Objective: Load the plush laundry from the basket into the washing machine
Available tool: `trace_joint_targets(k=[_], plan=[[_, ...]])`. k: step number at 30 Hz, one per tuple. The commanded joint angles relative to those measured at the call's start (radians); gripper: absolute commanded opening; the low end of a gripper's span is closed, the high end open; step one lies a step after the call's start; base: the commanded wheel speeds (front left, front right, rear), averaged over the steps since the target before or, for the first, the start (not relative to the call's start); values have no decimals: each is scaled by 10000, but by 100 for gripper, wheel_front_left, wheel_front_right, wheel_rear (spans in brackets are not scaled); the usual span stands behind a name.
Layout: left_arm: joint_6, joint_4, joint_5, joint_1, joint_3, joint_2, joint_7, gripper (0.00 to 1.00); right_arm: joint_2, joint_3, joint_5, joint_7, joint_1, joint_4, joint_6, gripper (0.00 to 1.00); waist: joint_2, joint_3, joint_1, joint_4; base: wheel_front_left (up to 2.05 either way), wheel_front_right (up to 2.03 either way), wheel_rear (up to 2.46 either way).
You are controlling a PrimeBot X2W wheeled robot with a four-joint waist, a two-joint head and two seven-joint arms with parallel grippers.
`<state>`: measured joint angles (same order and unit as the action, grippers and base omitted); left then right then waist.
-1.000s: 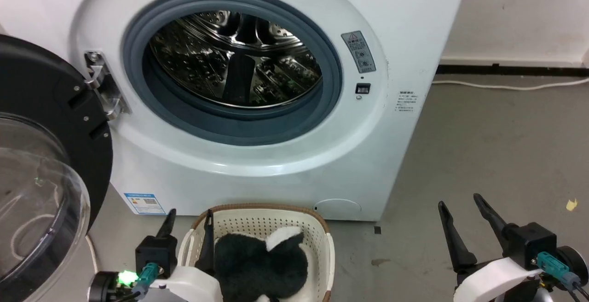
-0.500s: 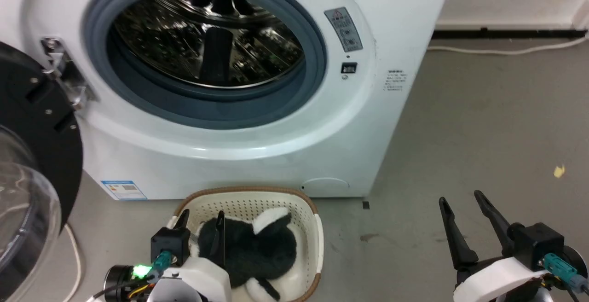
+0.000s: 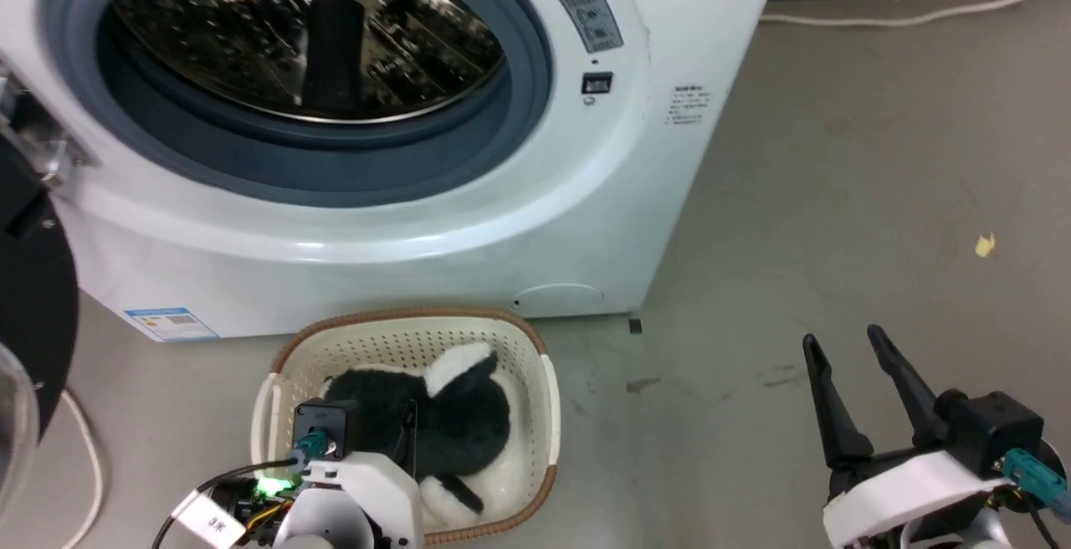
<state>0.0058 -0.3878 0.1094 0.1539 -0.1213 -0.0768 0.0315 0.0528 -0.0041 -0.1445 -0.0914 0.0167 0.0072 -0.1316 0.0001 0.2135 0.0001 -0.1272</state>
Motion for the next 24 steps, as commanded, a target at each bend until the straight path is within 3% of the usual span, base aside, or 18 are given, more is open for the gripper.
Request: trace_joint_targets(k=[1, 24], plan=[[-34, -309, 113, 279, -89, -58, 62, 100, -10, 4, -165, -106, 242, 20, 4, 100, -1, 177, -1, -108, 0, 0, 0], [101, -2906, 1053, 1899, -434, -692, 317, 100, -15, 360, -1019, -587, 739, 102, 5, 100, -1, 1798, -1, -821, 0, 0, 0]])
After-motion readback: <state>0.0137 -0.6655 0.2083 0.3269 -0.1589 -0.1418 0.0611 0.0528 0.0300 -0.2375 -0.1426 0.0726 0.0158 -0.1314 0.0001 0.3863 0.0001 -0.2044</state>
